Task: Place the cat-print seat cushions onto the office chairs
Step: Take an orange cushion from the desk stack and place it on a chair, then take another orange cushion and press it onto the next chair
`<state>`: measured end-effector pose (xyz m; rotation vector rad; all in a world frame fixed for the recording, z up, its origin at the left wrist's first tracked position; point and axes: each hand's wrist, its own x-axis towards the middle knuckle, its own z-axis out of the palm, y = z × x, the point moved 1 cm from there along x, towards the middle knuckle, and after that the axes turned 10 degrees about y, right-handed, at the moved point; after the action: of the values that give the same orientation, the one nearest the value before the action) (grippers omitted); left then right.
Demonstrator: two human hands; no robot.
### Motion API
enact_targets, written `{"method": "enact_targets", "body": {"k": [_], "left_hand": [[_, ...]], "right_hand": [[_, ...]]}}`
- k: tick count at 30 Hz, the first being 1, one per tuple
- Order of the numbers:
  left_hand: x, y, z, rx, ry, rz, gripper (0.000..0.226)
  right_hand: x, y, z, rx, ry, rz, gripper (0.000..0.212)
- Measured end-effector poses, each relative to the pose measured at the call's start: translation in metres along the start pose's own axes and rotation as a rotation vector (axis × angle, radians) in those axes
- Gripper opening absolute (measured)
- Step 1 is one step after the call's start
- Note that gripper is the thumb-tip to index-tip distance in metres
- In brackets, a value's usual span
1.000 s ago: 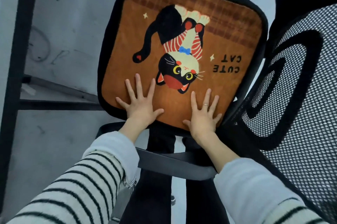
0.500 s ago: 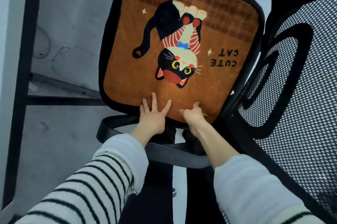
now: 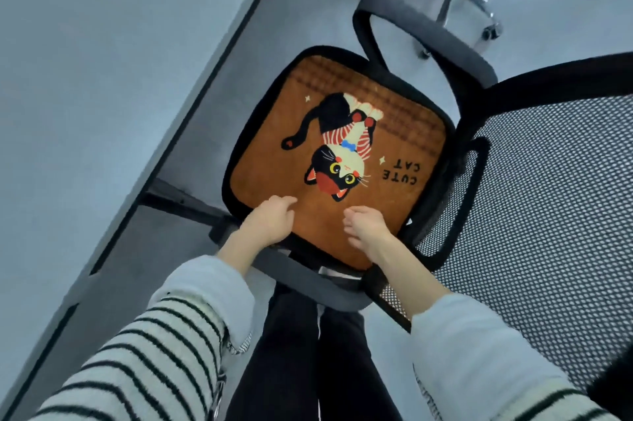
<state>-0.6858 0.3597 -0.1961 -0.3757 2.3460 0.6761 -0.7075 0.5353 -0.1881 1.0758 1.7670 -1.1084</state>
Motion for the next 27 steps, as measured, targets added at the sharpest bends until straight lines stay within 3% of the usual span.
{"method": "enact_targets", "body": {"k": [3, 12, 20, 27], "left_hand": [[-0.055, 0.006, -0.023, -0.204, 0.213, -0.036, 0.039], [-0.217, -0.036, -0.057, -0.460, 0.640, -0.196, 0.028], [-0.345, -0.124, -0.036, -0.641, 0.939, -0.426, 0.028], [-0.459, -0.245, 0.004, -0.806, 1.133, -0.637, 0.030]], "right_hand": [[-0.044, -0.025, -0.009, 0.018, -0.028, -0.170, 0.017], [-0.182, -0.039, 0.016, -0.144, -0.211, -0.554, 0.019], [-0.283, 0.007, 0.121, -0.490, -0.441, -0.809, 0.022], [-0.362, 0.088, 0.240, -0.755, -0.639, -0.873, 0.018]]}}
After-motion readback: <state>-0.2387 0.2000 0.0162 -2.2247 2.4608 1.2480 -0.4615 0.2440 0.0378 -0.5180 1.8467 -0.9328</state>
